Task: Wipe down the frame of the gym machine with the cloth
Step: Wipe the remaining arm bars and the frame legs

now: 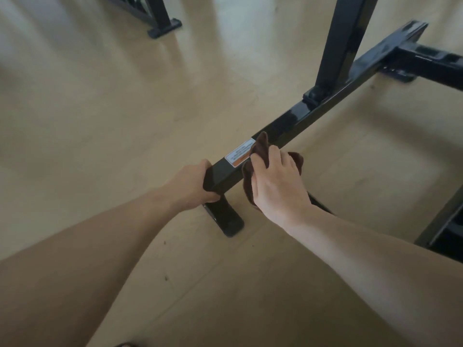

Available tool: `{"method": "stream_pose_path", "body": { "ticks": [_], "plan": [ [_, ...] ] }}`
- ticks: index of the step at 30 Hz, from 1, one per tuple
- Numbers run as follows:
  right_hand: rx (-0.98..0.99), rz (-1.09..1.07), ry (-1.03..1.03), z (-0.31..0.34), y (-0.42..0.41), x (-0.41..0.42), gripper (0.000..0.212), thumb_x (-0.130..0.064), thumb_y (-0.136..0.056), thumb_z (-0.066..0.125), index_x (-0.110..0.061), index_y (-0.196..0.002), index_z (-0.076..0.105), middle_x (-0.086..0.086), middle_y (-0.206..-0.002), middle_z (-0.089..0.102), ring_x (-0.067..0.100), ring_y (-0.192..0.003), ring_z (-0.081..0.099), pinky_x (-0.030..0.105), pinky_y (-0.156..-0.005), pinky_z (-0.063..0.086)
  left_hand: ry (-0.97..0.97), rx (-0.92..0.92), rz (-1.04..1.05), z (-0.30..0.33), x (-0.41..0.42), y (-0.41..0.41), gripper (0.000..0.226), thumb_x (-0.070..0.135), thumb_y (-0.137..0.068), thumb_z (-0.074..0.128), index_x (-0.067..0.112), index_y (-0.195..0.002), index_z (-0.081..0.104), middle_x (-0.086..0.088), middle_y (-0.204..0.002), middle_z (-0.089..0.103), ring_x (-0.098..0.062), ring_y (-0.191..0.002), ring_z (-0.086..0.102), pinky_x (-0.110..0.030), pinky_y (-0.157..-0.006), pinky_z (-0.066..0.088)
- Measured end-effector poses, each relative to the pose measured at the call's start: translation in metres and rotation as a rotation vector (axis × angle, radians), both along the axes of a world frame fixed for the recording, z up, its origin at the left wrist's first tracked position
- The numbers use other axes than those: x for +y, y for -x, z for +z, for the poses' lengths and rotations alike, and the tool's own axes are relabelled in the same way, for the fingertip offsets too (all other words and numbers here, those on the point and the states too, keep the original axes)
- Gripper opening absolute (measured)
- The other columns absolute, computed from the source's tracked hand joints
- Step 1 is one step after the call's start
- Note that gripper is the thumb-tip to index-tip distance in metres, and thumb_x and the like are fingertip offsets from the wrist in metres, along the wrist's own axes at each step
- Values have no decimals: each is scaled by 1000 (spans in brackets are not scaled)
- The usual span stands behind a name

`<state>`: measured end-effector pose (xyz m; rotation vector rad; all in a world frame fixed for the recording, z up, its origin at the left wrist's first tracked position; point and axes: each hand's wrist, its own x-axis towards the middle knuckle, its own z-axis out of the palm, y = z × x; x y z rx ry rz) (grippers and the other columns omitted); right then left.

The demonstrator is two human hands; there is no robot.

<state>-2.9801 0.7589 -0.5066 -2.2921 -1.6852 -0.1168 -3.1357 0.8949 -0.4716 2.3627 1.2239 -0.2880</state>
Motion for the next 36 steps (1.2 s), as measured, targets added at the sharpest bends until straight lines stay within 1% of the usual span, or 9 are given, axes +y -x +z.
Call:
{"method": "stream_pose_path", "body": {
  "ticks": [4,9,12,14,17,21,27,32,36],
  "plan": [
    [33,94,-84,-3,-5,-2,36,-19,-102,50,-6,-135,55,23,-132,55,39,-127,53,51,-109,47,-67,65,-114,9,9,-5,51,35,-76,85,22,-113,53,0,-101,63,-21,-88,59,-30,-62,41],
    [185,265,-151,-4,-5,23,39,-24,-105,50,-11,-141,52,13,-137,51,27,-129,51,41,-110,47,-111,22,-171,-2,20,0,48,44,-72,85,31,-101,49,10,-88,60,-11,-77,57,-25,-56,39],
    [155,312,-103,1,0,55,33,-30,-105,44,-12,-125,63,9,-123,57,27,-116,55,43,-102,49,-134,17,-210,-5,24,-1,51,48,-70,82,32,-104,48,9,-87,62,-12,-76,59,-27,-56,41],
    [153,287,-52,5,-1,70,31,-34,-104,44,-14,-112,67,6,-113,60,25,-106,56,43,-96,49,-133,14,-218,-7,25,-1,51,50,-69,81,32,-103,47,10,-85,61,-12,-74,59,-27,-55,40],
    [177,252,-34,11,-10,80,28,-34,-104,48,-16,-107,69,2,-107,60,20,-98,57,39,-90,52,-141,5,-197,-11,25,2,46,52,-69,78,32,-96,46,11,-80,59,-9,-71,57,-27,-54,41],
    [242,133,32,22,-52,92,28,-33,-105,47,-16,-112,68,1,-108,58,18,-98,58,38,-85,56,-163,1,-228,-12,30,4,47,58,-70,75,35,-96,43,12,-79,55,-6,-70,51,-29,-54,35],
    [121,-82,73,26,-144,95,31,-29,-108,46,-9,-122,65,13,-119,57,30,-106,60,46,-88,56,-141,-25,-229,-14,30,5,46,57,-71,71,34,-99,44,10,-84,55,-15,-77,55,-33,-62,43],
    [195,-138,-14,23,-116,99,26,-25,-106,49,-9,-115,67,7,-110,56,24,-94,59,34,-80,52,-139,-11,-249,-13,32,4,45,58,-70,69,33,-98,44,11,-85,55,-15,-77,55,-33,-63,44],
    [229,126,80,27,-47,91,20,-26,-104,51,-15,-108,68,-4,-103,53,12,-92,51,24,-81,39,-157,12,-260,-11,33,2,47,58,-72,70,32,-102,45,10,-85,55,-16,-76,55,-34,-62,43]
  ]
}}
